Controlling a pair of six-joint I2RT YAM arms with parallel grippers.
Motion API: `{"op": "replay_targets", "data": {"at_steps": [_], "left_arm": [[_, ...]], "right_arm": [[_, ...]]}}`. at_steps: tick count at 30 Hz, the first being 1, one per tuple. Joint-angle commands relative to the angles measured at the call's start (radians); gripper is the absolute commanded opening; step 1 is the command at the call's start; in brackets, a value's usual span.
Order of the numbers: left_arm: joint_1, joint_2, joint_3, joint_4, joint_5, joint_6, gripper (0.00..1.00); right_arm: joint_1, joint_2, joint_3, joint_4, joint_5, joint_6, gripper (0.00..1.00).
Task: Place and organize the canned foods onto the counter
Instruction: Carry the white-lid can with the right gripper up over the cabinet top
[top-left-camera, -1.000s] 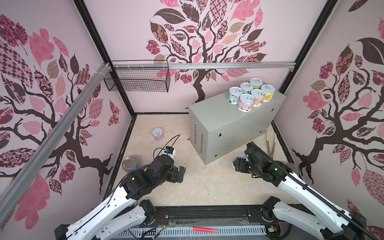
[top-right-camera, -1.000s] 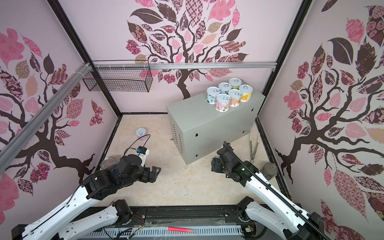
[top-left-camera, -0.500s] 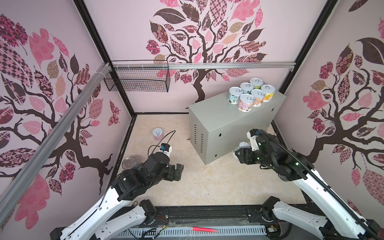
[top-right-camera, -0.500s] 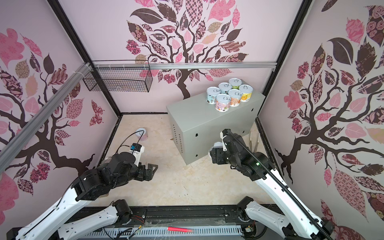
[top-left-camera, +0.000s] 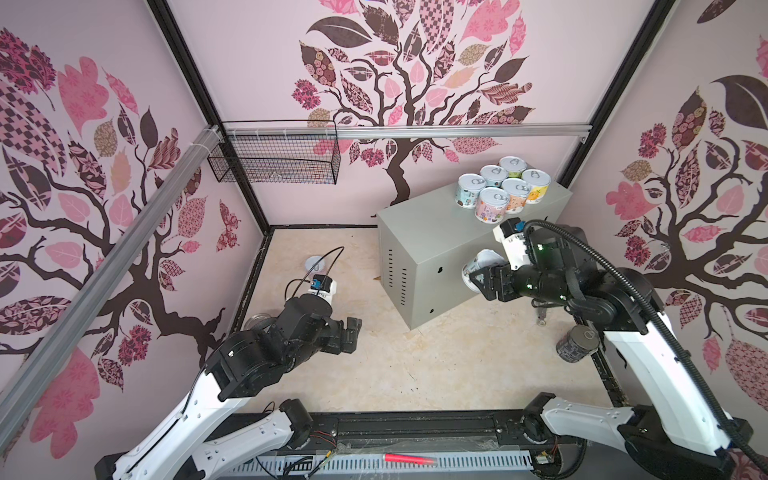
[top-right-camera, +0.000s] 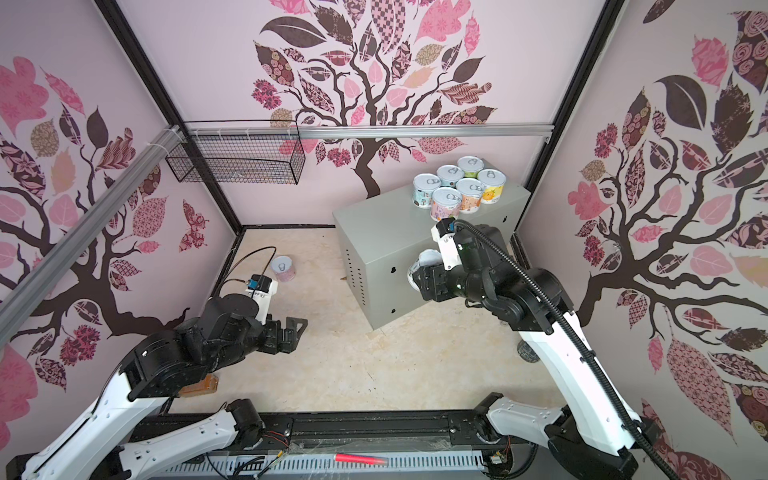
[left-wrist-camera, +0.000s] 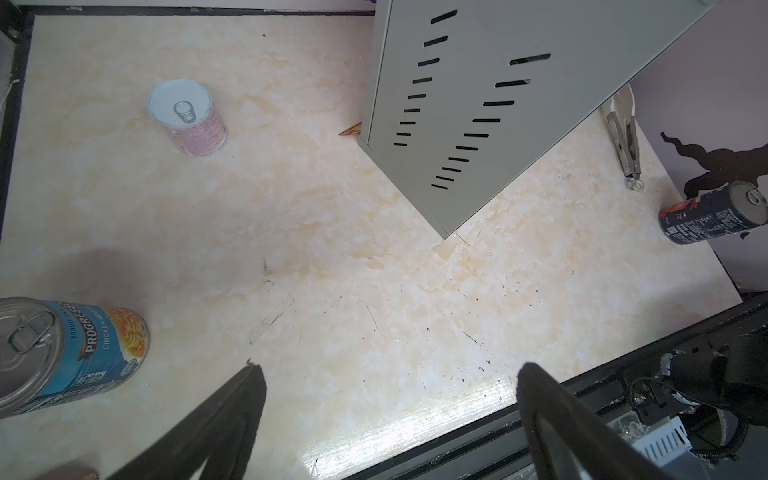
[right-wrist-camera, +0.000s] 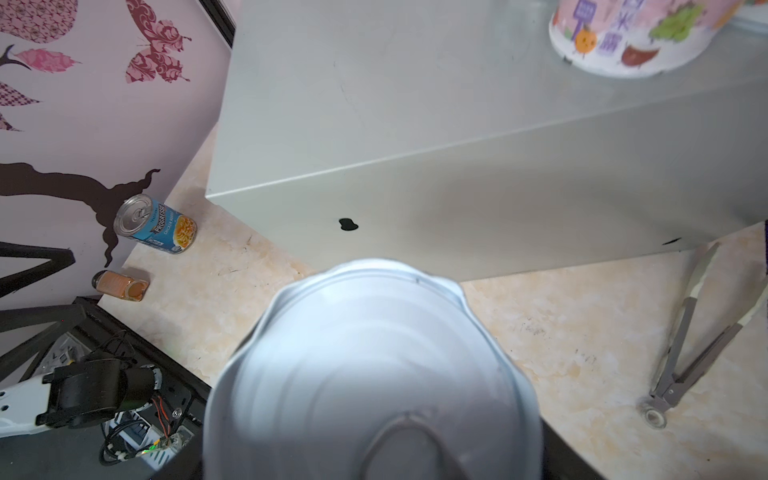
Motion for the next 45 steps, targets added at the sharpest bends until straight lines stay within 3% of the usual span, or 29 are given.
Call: {"op": "replay_targets", "data": {"at_steps": [1, 10, 17, 36, 45], "left_arm": [[0.005, 0.008, 0.066, -0.029, -0.02, 0.028, 0.98], [0.005, 0.034, 0.101, -0.032, -0.016, 0.074, 0.98], [0.005, 0.054, 0.019, 0.007, -0.033, 0.085, 0.98], [0.019, 0.139, -0.201, 0.246, 0.039, 0.059, 0.98], [0.031, 0.152, -0.25, 0.287, 0.05, 0.071, 0.98]], "right_arm": [[0.001, 0.07, 0.159, -0.045, -0.007, -0.07, 0.51], [0.002, 0.236, 0.395, -0.058, 0.03, -0.097, 0.5], [0.003, 0.359, 0.537, -0.046, 0.088, -0.107, 0.51], [0.002, 0.564, 0.614, -0.003, 0.225, -0.144, 0.53], [0.003, 0.666, 0.7, -0.02, 0.292, -0.173, 0.62]]}}
